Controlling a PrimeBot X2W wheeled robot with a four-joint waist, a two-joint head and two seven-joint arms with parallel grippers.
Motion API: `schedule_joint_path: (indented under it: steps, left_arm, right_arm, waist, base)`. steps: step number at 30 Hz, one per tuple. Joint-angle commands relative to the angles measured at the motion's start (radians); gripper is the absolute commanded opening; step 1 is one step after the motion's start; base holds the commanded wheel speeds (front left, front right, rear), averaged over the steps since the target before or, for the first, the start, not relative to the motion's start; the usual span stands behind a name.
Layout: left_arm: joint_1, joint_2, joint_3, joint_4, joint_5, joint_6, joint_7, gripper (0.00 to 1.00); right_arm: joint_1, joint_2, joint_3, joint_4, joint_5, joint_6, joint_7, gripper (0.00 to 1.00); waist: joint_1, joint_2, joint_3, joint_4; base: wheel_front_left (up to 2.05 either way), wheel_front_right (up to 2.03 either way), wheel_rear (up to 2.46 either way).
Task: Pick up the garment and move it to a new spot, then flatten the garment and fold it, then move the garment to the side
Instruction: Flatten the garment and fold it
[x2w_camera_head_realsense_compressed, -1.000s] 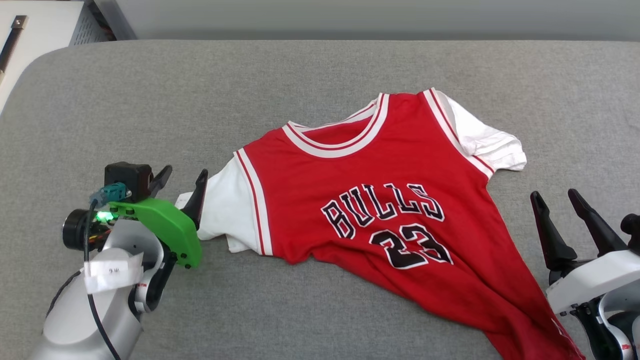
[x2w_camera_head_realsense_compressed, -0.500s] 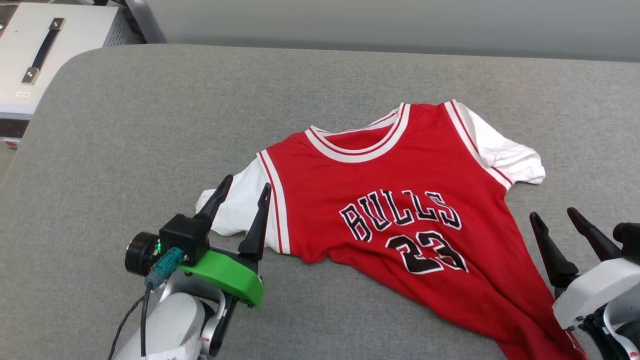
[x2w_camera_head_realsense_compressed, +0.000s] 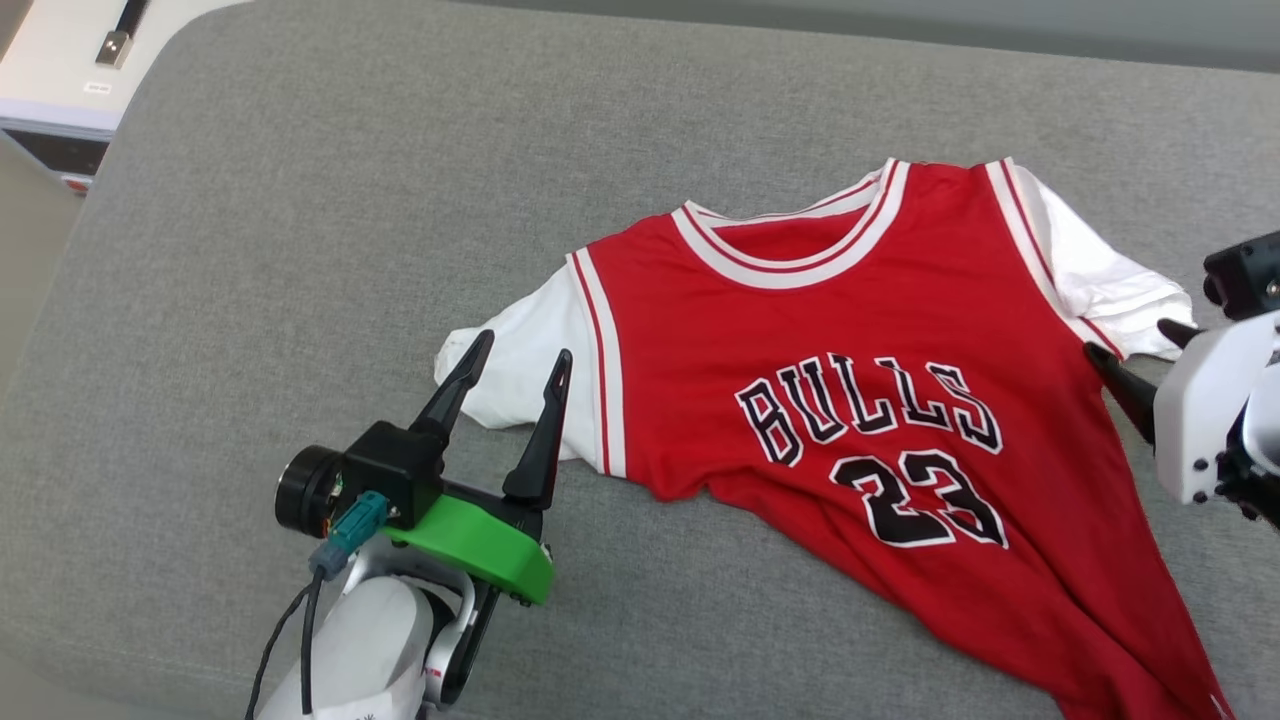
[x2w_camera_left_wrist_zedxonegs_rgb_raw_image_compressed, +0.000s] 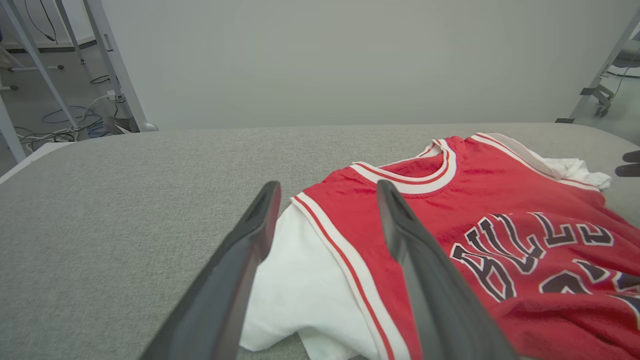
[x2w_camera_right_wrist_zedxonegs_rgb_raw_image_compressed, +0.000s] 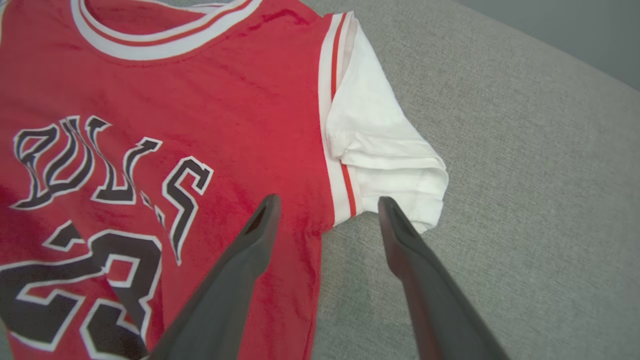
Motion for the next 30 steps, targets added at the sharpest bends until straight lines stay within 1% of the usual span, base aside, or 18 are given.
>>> schedule_joint_path:
  steps: [1,8,15,17,18,24,30]
  left_arm:
    - [-0.012,-0.009,0.009,0.006,0.012,-0.008,-0.006,1.00]
    - [-0.020,-0.043,0.038,0.020,0.045,-0.039,-0.006,1.00]
    - [-0.019,-0.076,0.062,0.030,0.075,-0.066,-0.006,1.00]
    - [-0.017,-0.084,0.069,0.035,0.083,-0.072,-0.006,1.00]
    - [-0.016,-0.088,0.072,0.038,0.088,-0.076,-0.006,1.00]
    - [-0.003,-0.102,0.090,0.062,0.105,-0.092,-0.006,1.00]
    - [0.004,-0.110,0.104,0.077,0.116,-0.105,-0.006,1.00]
  right_arm:
    - [-0.037,-0.004,0.007,0.027,0.012,-0.001,0.011,1.00]
    - [-0.179,-0.028,0.058,0.162,0.047,-0.001,0.052,1.00]
    - [-0.246,-0.051,0.107,0.246,0.072,-0.001,0.029,1.00]
    - [-0.255,-0.053,0.115,0.262,0.080,-0.001,0.022,0.31]
    - [-0.258,-0.052,0.119,0.268,0.082,-0.001,0.015,0.00]
    - [-0.252,-0.045,0.123,0.275,0.130,-0.001,-0.017,0.00]
    - [-0.212,-0.036,0.101,0.223,0.213,-0.001,-0.003,0.00]
  waist:
    - [0.0000,0.0000,0.051,0.044]
    - [0.0000,0.0000,0.087,0.072]
    - [0.0000,0.0000,0.102,0.083]
    - [0.0000,0.0000,0.103,0.083]
    - [0.0000,0.0000,0.102,0.081]
    - [0.0000,0.0000,0.070,0.062]
    - [0.0000,0.0000,0.036,0.032]
  base:
    - [0.00,0.00,0.00]
    - [0.00,0.00,0.00]
    - [0.00,0.00,0.00]
    - [0.00,0.00,0.00]
    - [0.00,0.00,0.00]
    - [0.00,0.00,0.00]
    - [0.00,0.00,0.00]
